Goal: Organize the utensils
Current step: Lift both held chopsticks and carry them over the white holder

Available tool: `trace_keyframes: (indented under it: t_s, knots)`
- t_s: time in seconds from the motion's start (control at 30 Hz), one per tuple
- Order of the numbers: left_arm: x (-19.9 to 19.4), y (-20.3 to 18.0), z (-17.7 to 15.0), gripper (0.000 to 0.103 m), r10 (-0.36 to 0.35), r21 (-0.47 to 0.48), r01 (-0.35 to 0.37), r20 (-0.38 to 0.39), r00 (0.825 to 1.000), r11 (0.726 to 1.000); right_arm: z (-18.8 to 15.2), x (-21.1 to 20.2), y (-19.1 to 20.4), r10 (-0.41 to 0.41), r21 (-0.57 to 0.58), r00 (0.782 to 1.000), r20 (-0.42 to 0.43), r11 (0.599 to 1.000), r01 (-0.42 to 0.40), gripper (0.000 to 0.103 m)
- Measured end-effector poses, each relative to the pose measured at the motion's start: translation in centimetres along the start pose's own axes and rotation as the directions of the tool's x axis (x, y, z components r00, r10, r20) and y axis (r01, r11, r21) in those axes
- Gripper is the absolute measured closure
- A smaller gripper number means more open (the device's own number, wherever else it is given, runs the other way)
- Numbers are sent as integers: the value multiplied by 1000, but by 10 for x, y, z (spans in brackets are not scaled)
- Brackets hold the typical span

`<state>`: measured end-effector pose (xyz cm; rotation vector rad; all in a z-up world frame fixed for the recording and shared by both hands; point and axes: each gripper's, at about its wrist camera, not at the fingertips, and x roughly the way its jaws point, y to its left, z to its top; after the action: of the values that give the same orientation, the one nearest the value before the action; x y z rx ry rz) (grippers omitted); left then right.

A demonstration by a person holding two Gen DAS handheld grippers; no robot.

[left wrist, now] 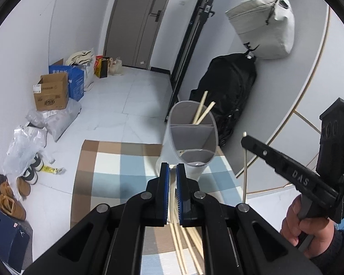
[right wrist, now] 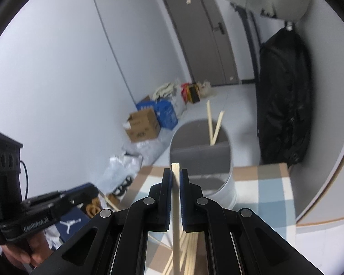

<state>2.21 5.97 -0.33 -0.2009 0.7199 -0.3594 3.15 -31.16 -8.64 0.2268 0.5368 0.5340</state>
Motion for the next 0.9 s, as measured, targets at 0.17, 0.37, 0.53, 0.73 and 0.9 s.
trace_keyframes:
  t_s: [0.17, 0.37, 0.53, 0.73, 0.9]
  knots:
    - [-6, -17, 15, 101, -6, 20, 6, 18, 1000, 1000, 19, -16, -11, 6, 26, 997, 82, 1000, -8, 97]
    - [-17, -36, 48, 101, -11, 61, 8, 38, 999, 998, 54, -25, -22, 7, 73, 988, 157, 997, -19, 97]
    - [-25, -47, 85, 101, -19, 92, 12, 76, 997, 996, 91, -21, -30, -4, 115, 976, 218, 993, -21, 97]
    - [-11, -48, 117, 101, -16, 113, 6, 90, 996, 994, 125, -7, -37, -1, 133, 963, 269, 990, -36, 97]
    - [4, -44, 133, 101, 21, 136, -31, 77, 997, 990, 144, 9, -42, -11, 120, 956, 293, 992, -25, 97]
